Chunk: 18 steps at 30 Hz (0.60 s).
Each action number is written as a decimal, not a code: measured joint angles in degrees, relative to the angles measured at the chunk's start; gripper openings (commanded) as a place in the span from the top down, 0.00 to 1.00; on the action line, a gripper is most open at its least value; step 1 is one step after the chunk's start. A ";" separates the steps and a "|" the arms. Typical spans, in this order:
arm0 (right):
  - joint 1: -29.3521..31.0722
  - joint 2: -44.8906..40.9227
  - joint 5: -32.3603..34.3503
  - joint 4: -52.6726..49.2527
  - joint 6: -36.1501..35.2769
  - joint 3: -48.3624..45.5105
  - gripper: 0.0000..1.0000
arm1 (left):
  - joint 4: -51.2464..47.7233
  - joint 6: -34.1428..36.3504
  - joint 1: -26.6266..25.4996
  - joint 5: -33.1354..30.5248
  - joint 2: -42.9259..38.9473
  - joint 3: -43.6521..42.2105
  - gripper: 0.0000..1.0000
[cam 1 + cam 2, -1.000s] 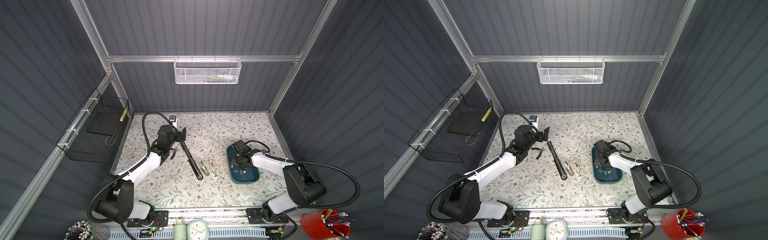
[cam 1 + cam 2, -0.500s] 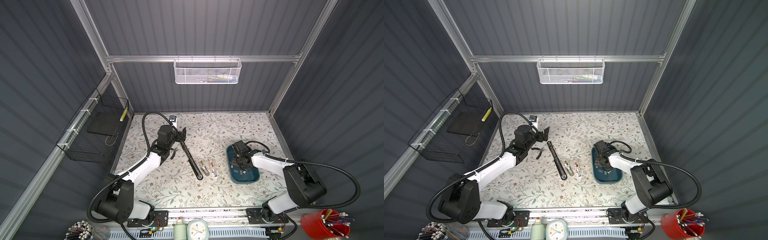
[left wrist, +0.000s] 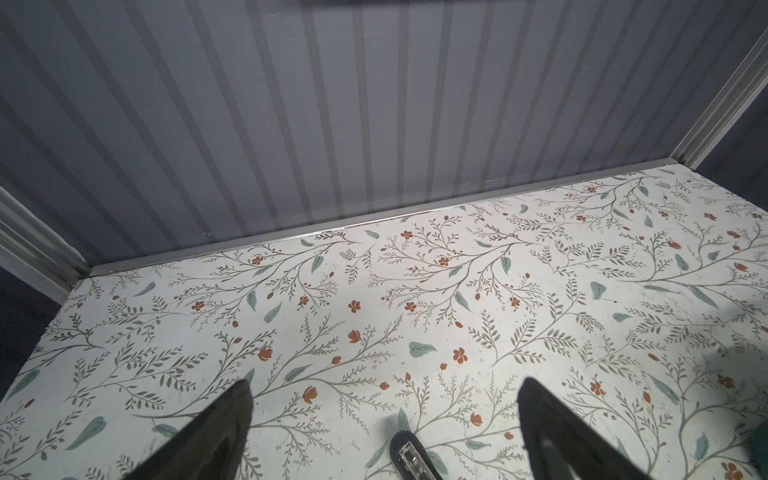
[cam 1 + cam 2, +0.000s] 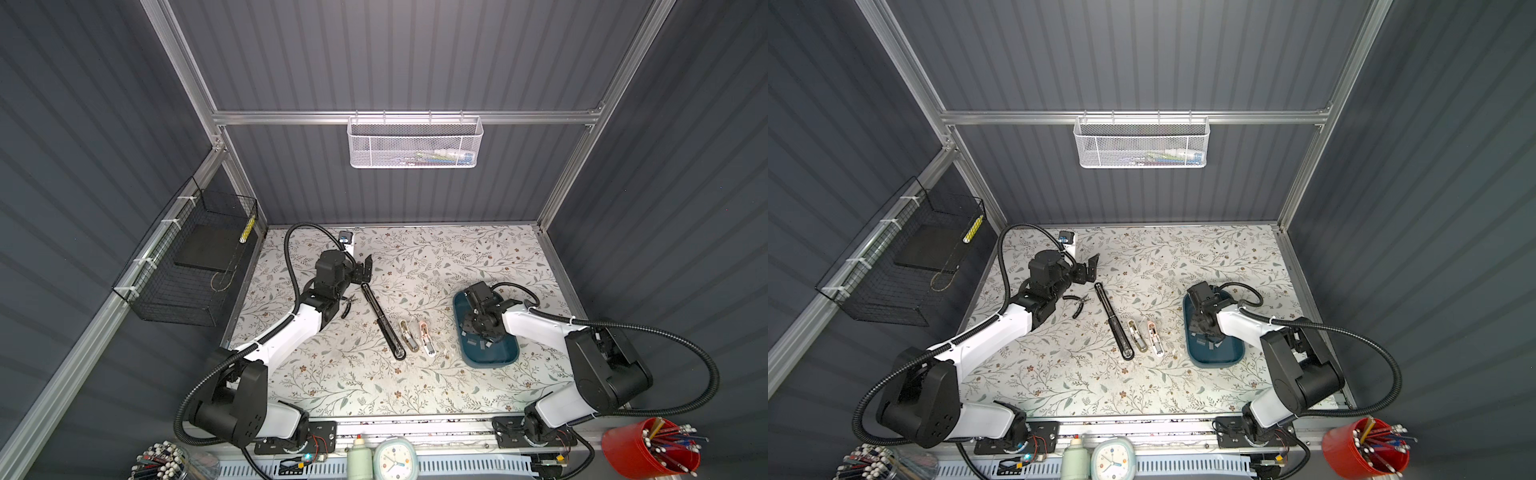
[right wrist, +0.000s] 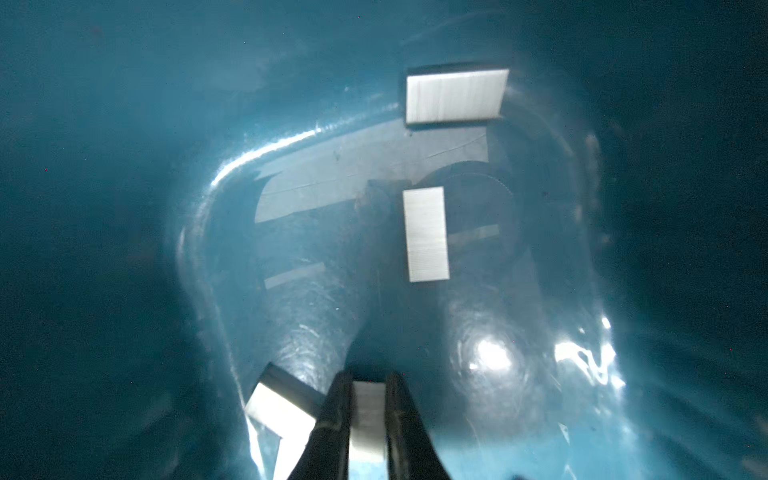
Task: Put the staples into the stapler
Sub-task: 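Close the right gripper on a grey staple strip inside the teal tray, then lift the strip toward the black stapler, right gripper, while left arm draws back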
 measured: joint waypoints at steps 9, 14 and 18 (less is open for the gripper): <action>0.00 -0.02 0.00 -0.07 -0.09 0.11 0.88 | -0.02 -0.04 0.00 0.17 -0.02 0.00 0.01; 0.00 -2.97 0.00 0.04 -1.68 0.11 0.89 | -3.17 -1.68 0.00 0.66 -1.75 -0.02 0.01; 0.42 -7.52 0.66 0.35 -3.56 1.51 0.92 | -8.46 -5.40 0.00 -0.39 -6.54 -0.81 0.01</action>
